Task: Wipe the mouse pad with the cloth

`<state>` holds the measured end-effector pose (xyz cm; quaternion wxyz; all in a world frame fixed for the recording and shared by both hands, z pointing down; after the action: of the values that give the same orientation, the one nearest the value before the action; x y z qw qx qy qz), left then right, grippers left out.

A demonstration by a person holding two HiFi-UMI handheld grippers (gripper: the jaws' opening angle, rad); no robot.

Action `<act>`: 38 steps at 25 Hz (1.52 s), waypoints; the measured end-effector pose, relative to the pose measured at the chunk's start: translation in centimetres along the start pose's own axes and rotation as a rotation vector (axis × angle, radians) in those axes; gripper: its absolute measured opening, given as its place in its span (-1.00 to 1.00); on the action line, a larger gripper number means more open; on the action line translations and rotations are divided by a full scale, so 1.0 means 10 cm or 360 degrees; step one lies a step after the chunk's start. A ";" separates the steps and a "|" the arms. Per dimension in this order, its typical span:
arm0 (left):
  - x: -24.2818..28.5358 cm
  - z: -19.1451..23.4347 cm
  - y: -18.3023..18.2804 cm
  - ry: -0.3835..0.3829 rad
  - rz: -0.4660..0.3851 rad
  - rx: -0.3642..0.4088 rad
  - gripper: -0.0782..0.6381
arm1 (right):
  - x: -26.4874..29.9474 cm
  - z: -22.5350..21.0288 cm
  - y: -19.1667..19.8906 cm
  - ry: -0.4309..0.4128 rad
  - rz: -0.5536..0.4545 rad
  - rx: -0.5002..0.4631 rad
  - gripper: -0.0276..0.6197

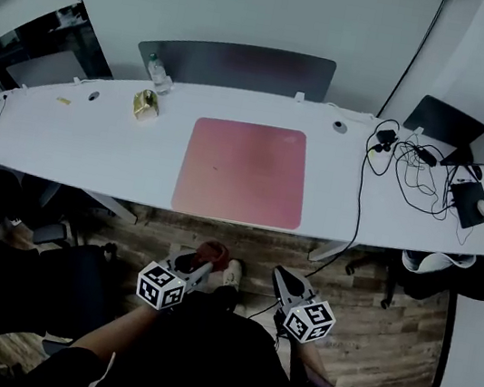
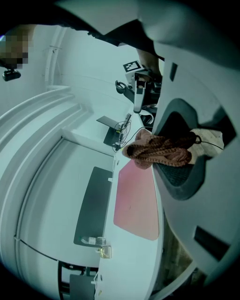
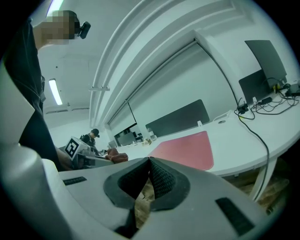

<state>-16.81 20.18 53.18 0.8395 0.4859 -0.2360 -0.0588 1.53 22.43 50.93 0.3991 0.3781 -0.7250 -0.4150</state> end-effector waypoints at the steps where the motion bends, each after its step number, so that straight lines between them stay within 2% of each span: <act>1: 0.04 0.01 0.00 0.0006 0.0005 -0.0006 -0.45 | 0.00 -0.02 0.01 0.0005 0.0008 0.0008 -0.84; 6: 0.25 0.06 -0.08 0.0051 0.0028 -0.0007 -0.45 | 0.05 -0.18 0.01 0.0037 0.0043 0.0027 -0.84; 12: 0.56 0.22 -0.19 0.0074 0.0086 -0.0006 -0.45 | 0.15 -0.38 -0.17 0.0079 0.0002 0.0068 -0.84; 25: 1.42 0.39 -0.52 0.0289 0.0279 0.0063 -0.45 | 0.37 -0.86 -0.47 0.0229 -0.0010 0.0107 -0.84; 29: 1.75 0.42 -0.51 0.0395 0.0361 -0.0032 -0.45 | 0.44 -0.98 -0.51 0.0274 0.0006 0.0118 -0.84; 35: 2.27 0.47 -0.46 0.0534 0.0440 -0.0309 -0.45 | 0.46 -1.07 -0.51 0.0368 0.0049 0.0158 -0.84; 38: 2.49 0.50 -0.45 0.0562 0.0491 -0.0353 -0.45 | 0.49 -1.14 -0.52 0.0414 0.0055 0.0168 -0.84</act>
<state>3.49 5.74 59.95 0.9149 0.3517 -0.1492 0.1303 10.91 12.81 51.36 0.4764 0.4367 -0.6943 -0.3167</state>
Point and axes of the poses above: the fingertips, and each gripper's own axes: x forward along the fingers, z to its left, y out of its underside, the point moved 1 cm from there along -x, backward along the fingers, and after that the axes turned 14 degrees about y, right-handed, at the moved point
